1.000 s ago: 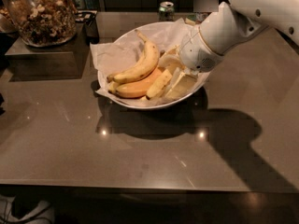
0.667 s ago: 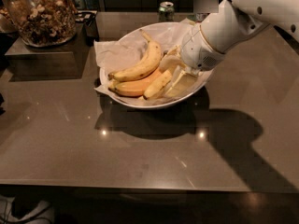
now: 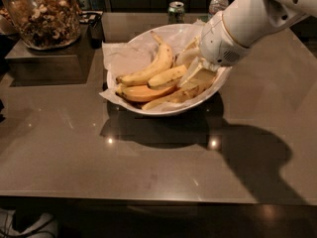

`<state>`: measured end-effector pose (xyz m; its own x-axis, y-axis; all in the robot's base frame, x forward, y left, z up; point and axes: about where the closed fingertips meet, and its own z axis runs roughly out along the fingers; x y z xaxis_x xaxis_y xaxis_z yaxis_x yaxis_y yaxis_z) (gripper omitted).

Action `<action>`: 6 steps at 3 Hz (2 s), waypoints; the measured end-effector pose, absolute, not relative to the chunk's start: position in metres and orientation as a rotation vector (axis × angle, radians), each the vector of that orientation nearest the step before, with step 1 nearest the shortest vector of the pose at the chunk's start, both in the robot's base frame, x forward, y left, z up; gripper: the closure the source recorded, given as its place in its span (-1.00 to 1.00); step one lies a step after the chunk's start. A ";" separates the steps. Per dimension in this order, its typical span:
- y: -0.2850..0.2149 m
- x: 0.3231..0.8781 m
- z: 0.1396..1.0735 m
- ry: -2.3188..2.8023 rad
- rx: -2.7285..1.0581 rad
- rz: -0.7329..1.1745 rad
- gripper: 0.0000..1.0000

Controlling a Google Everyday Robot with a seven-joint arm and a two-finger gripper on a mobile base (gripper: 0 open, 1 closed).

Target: Pick banana from white bowl

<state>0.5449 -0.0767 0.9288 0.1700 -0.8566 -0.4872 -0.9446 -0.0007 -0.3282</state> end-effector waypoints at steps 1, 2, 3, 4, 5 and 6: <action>-0.081 0.545 0.940 1.711 -1.835 0.158 1.00; -0.084 0.542 0.954 1.705 -1.826 0.139 1.00; -0.087 0.527 0.977 1.678 -1.842 0.145 1.00; -0.097 0.512 0.996 1.696 -1.835 0.100 1.00; -0.106 0.500 1.016 1.664 -1.811 0.105 1.00; -0.120 0.486 1.038 1.659 -1.773 0.076 1.00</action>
Offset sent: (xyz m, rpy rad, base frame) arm -0.0045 -0.0138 0.0411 -0.0003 -0.0584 -0.0507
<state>0.4856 -0.1196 1.0380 0.1792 -0.8549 -0.4869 -0.8960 0.0626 -0.4396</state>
